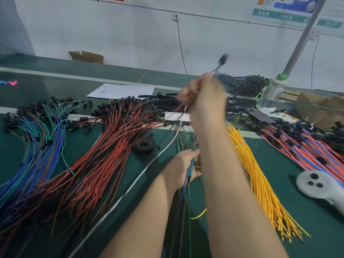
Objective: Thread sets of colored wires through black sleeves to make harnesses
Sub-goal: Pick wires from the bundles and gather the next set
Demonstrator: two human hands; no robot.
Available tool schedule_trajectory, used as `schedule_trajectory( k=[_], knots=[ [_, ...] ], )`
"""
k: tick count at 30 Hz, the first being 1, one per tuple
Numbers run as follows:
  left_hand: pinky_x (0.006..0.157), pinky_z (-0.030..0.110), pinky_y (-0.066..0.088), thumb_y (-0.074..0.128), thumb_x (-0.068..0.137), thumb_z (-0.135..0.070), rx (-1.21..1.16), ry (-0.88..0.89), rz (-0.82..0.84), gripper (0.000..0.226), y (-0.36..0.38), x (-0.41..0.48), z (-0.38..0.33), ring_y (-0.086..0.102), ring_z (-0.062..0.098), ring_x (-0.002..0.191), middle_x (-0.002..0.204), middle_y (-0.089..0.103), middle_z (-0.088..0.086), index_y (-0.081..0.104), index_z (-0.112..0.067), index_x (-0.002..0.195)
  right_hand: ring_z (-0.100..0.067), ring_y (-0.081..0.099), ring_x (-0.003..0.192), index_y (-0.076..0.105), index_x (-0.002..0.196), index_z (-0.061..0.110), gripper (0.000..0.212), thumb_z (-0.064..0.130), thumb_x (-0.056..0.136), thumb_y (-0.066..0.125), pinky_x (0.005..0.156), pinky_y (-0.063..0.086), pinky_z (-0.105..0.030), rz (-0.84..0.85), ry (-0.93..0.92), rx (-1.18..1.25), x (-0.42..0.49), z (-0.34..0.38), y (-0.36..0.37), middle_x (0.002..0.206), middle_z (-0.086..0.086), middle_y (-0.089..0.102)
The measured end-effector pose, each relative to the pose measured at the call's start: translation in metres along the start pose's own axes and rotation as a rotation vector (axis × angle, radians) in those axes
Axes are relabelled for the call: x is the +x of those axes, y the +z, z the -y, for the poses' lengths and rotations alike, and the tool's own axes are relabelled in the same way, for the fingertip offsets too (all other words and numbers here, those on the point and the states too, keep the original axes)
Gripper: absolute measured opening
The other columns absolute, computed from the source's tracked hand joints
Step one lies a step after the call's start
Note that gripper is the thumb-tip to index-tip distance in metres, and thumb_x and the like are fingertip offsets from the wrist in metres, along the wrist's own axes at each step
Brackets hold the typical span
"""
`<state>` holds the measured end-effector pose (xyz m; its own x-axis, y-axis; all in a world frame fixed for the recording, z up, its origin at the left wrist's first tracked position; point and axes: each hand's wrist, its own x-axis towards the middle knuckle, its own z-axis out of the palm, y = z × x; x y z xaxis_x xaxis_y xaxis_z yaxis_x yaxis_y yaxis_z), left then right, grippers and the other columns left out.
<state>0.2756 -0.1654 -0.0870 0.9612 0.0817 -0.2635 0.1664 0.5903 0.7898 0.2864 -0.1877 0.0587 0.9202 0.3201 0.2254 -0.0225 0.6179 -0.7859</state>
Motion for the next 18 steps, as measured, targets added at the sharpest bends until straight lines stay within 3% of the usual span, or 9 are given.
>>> schedule_trajectory(
  k=[3,4,6,10,12,14,16,18],
  knots=[
    [0.054,0.024,0.051,0.038,0.101,-0.008,-0.161,-0.04,0.061,0.019,-0.003,0.003,0.001,0.059,0.012,0.056,0.071,0.068,0.01,0.053,-0.001,0.092,-0.015,0.039,0.028,0.041,0.071,0.006,0.03,0.001,0.1,0.03,0.028,0.034,-0.019,0.326,0.05,0.548,-0.013,0.079,-0.022,0.042,-0.005,0.038],
    [0.054,0.024,0.052,0.037,0.101,-0.009,-0.164,-0.054,0.049,0.019,-0.002,0.003,-0.001,0.061,0.012,0.055,0.07,0.069,0.01,0.053,-0.002,0.092,-0.02,0.04,0.028,0.043,0.075,0.002,0.022,-0.007,0.094,0.034,0.028,0.035,-0.022,0.422,0.11,0.635,-0.021,0.097,-0.029,0.042,-0.01,0.039],
    [0.055,0.026,0.056,0.036,0.102,-0.01,-0.154,-0.062,0.035,0.02,-0.001,0.001,-0.002,0.066,0.015,0.057,0.072,0.071,0.011,0.051,-0.003,0.091,-0.023,0.04,0.029,0.045,0.085,-0.001,0.016,-0.016,0.083,0.039,0.029,0.034,-0.025,0.411,0.196,0.609,-0.025,0.109,-0.045,0.045,-0.012,0.038],
    [0.055,0.031,0.059,0.037,0.102,-0.011,-0.156,-0.06,0.035,0.021,0.006,-0.004,-0.005,0.071,0.022,0.064,0.077,0.071,0.017,0.053,-0.002,0.092,-0.006,0.026,0.031,0.048,0.084,0.006,0.017,0.0,0.096,0.037,0.029,0.021,-0.015,-0.103,0.287,0.007,-0.008,0.046,-0.072,0.044,0.005,0.027],
    [0.052,0.03,0.058,0.037,0.101,-0.013,-0.107,-0.053,0.02,0.023,0.011,-0.006,-0.007,0.069,0.02,0.055,0.068,0.07,0.014,0.055,-0.003,0.09,-0.013,0.036,0.043,0.056,0.087,0.006,0.022,0.004,0.098,0.037,0.042,0.032,-0.022,-0.274,0.291,-0.404,-0.006,0.0,-0.084,0.05,0.001,0.038],
    [0.048,0.027,0.055,0.041,0.099,-0.012,0.103,-0.012,-0.02,0.025,0.016,-0.006,-0.006,0.064,0.016,0.047,0.06,0.067,0.007,0.058,-0.007,0.082,-0.025,0.056,0.071,0.066,0.098,0.004,0.03,0.009,0.097,0.037,0.069,0.048,-0.032,-0.271,0.271,-0.823,-0.005,-0.037,-0.1,0.078,-0.01,0.061],
    [0.044,0.02,0.049,0.043,0.096,-0.011,0.328,0.027,-0.069,0.028,0.021,-0.007,-0.002,0.055,0.012,0.04,0.052,0.06,0.003,0.058,-0.011,0.073,-0.032,0.058,0.102,0.07,0.106,0.005,0.033,0.017,0.097,0.04,0.091,0.046,-0.037,-0.202,0.228,-1.193,-0.005,-0.055,-0.113,0.106,-0.016,0.066],
    [0.038,0.013,0.036,0.039,0.097,-0.013,0.423,0.061,-0.139,0.032,0.021,-0.006,-0.001,0.042,0.008,0.031,0.041,0.05,-0.003,0.051,-0.012,0.068,-0.032,0.058,0.096,0.071,0.091,0.008,0.03,0.025,0.096,0.047,0.082,0.046,-0.033,-0.132,0.169,-1.363,-0.004,-0.058,-0.117,0.097,-0.015,0.067]
  ],
)
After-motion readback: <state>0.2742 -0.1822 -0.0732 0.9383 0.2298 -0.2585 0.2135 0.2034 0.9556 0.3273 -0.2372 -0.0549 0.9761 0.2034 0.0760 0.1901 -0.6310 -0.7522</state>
